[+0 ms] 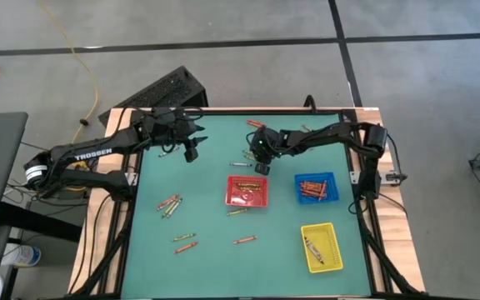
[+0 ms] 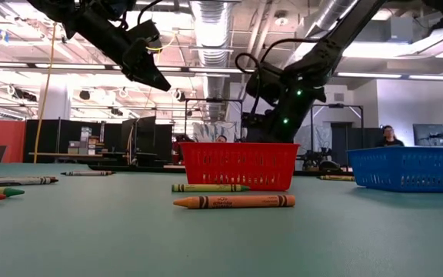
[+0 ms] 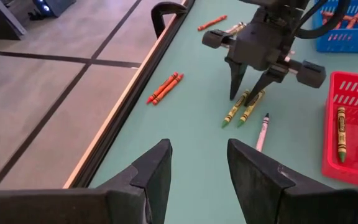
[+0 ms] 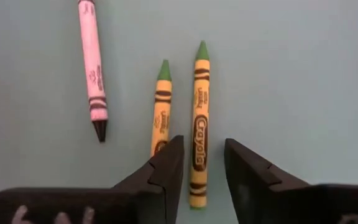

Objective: Sort crayons
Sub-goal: Put the green crayon into the red basket

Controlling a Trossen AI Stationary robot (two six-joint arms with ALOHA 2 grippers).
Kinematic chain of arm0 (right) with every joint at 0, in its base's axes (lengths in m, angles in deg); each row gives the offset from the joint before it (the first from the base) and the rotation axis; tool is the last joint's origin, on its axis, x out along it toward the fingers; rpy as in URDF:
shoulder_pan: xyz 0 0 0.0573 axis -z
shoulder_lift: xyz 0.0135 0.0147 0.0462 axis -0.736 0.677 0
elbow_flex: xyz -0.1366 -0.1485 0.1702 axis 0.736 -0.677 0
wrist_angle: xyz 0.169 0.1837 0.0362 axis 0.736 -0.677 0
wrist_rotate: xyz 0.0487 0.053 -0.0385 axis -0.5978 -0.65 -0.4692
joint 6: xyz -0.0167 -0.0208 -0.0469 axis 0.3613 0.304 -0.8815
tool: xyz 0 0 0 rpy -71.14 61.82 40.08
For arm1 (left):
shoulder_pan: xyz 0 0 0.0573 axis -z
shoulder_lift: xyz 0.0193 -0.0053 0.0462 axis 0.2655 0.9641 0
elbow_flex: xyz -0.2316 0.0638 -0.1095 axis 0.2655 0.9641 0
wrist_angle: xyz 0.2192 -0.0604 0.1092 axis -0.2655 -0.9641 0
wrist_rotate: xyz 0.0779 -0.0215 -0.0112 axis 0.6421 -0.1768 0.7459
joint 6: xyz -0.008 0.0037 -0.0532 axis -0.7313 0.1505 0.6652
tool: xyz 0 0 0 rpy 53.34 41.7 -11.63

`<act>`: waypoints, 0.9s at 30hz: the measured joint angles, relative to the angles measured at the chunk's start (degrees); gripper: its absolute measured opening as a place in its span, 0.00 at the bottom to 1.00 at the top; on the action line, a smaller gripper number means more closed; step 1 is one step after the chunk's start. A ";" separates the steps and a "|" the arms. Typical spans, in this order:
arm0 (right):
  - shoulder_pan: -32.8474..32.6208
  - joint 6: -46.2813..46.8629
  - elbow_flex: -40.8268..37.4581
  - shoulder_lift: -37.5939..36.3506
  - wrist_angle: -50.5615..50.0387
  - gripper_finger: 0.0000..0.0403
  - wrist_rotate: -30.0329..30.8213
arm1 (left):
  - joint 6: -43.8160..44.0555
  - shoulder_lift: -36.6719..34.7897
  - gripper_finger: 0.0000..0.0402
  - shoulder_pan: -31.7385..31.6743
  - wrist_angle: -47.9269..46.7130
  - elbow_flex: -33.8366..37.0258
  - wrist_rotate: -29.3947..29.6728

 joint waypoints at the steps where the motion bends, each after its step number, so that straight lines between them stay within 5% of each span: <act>1: 0.03 0.00 0.06 0.53 0.14 0.32 0.09 | -0.08 0.00 0.36 0.02 0.00 0.00 -0.01; 13: 0.44 0.64 0.05 0.41 -2.83 0.02 0.51 | -0.11 0.02 0.36 0.02 -0.02 0.00 0.00; 20: 0.25 0.64 -0.36 -2.65 -5.70 0.01 0.41 | 1.24 -0.51 0.36 0.02 -0.38 0.00 -1.43; 27: -2.15 0.24 -5.33 -15.59 -1.96 0.01 0.31 | 5.33 -5.90 0.36 0.31 4.56 5.22 -4.59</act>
